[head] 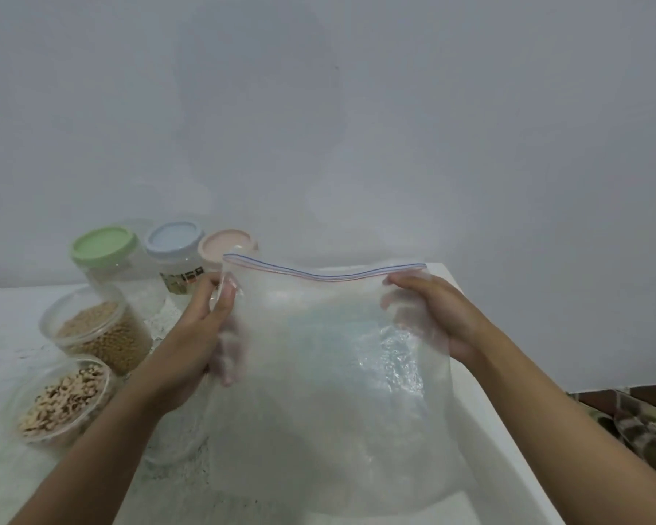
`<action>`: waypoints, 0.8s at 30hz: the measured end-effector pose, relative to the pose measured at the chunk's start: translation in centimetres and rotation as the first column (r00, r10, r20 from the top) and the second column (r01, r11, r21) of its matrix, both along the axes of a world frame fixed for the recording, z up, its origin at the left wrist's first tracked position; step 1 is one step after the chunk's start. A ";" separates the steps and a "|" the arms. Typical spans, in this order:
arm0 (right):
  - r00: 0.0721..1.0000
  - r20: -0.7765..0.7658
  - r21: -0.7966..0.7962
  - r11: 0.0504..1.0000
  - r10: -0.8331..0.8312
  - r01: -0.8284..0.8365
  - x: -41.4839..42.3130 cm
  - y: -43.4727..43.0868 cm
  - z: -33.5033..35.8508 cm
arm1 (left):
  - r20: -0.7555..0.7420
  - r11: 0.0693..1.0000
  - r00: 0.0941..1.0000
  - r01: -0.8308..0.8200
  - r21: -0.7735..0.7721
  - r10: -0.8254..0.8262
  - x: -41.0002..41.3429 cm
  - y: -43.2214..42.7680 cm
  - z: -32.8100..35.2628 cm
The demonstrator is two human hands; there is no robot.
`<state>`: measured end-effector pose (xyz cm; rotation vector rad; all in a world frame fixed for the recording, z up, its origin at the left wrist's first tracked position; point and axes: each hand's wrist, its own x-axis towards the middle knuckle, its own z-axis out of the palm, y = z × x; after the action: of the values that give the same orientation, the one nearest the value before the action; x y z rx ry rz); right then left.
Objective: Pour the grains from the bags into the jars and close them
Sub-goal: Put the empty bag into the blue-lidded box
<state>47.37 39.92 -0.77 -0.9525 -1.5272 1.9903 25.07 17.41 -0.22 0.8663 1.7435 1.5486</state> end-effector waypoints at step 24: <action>0.989 0.070 0.180 0.976 -0.134 0.119 3.6 2.7 -10.2 | -0.004 0.901 1.000 0.002 -0.433 -0.004 4.5 3.8 -7.5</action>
<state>51.02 42.60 -10.93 -1.0407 -1.6128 1.7166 29.60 21.25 -7.70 0.6438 1.9826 1.0846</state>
